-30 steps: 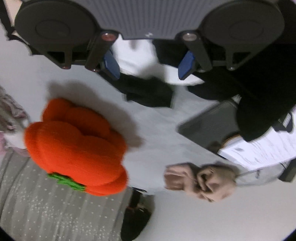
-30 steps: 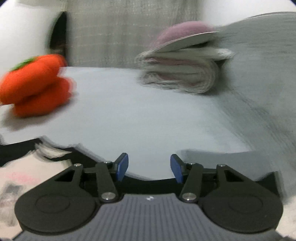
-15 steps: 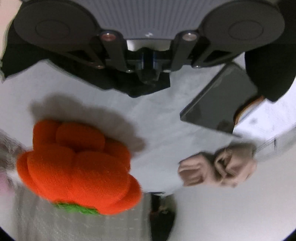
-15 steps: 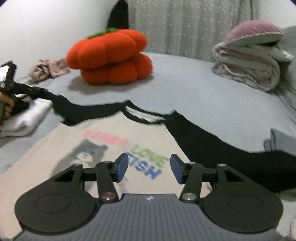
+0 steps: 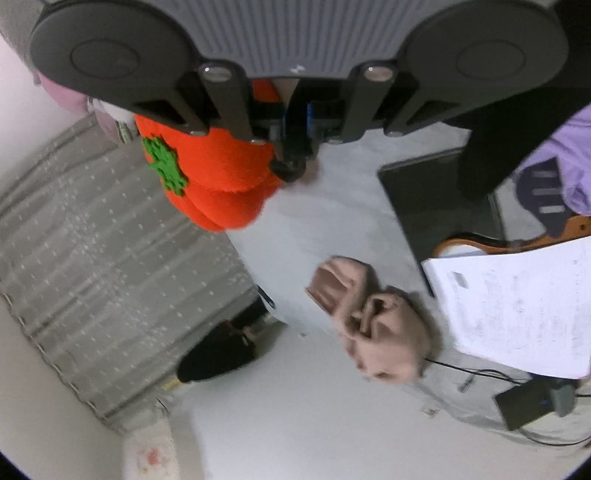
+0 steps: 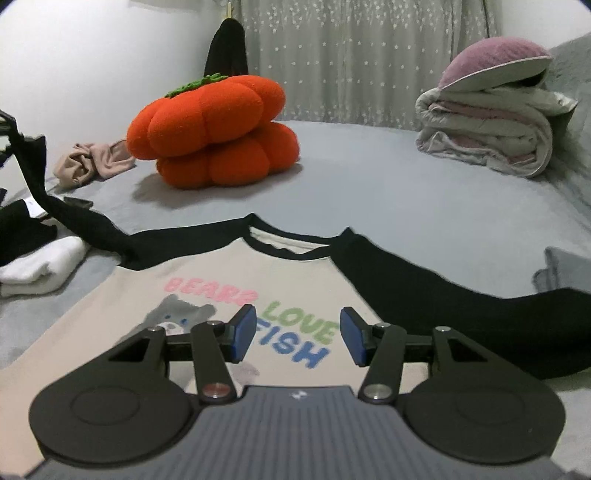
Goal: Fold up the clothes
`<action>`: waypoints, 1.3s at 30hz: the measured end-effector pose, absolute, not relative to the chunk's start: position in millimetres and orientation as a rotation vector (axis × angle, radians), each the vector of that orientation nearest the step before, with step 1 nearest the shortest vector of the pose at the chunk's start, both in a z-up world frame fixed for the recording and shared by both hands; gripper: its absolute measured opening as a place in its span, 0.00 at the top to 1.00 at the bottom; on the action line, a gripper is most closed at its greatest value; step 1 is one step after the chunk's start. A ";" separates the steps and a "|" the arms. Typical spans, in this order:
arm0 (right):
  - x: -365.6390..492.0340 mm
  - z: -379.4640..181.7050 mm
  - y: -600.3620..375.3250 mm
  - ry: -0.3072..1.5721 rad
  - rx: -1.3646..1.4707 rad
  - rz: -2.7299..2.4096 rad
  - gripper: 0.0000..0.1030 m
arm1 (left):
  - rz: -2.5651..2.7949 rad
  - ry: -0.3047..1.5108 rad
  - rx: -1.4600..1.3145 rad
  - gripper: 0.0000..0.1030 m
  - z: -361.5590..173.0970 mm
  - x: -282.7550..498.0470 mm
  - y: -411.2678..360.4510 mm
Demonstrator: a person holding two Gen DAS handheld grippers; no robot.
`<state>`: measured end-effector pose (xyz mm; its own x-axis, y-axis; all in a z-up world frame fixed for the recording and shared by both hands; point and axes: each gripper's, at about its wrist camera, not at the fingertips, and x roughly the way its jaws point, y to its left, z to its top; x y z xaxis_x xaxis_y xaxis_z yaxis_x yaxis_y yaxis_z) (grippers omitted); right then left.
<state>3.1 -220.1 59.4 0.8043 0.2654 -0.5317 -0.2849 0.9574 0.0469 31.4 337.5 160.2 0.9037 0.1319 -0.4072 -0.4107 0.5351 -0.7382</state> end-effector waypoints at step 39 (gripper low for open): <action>-12.9 32.6 -129.3 0.598 -0.119 0.532 0.47 | 0.556 0.484 -0.527 0.93 116.6 10.1 360.0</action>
